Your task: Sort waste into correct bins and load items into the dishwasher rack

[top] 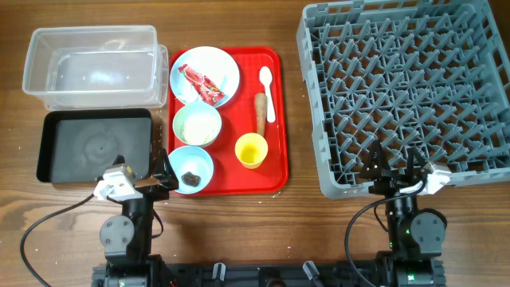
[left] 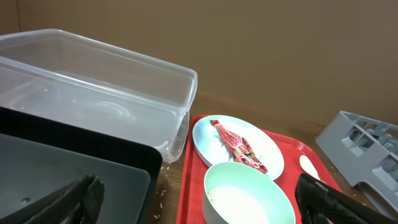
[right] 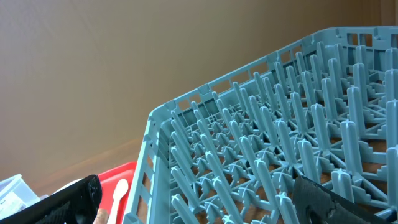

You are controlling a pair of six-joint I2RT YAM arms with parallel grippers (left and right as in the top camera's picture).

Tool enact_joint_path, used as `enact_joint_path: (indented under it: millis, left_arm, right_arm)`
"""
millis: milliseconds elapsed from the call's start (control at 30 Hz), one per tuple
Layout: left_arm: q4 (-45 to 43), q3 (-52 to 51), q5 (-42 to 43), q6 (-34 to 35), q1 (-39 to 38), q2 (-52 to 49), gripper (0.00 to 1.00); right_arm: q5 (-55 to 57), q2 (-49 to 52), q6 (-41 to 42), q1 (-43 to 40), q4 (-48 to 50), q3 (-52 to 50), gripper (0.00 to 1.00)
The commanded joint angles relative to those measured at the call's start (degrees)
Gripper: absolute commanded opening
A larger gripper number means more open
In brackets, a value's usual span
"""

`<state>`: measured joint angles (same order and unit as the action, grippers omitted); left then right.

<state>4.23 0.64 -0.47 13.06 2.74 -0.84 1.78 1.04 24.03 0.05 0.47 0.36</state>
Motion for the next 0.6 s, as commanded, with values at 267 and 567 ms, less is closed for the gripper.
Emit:
enact_joint_path:
  millis: [267,567]
  left_arm:
    - [-0.02,-0.26,0.87,-0.85,0.26,0.46,1.00]
    - [-0.07,-0.26,0.87,-0.85,0.26,0.46,1.00]
  right_arm:
    - [0.76,-0.39,0.37,-0.28,0.22,-0.07,1.00]
    - [2.91,-0.28,2.47,-0.28,0.59,-0.07,1.00]
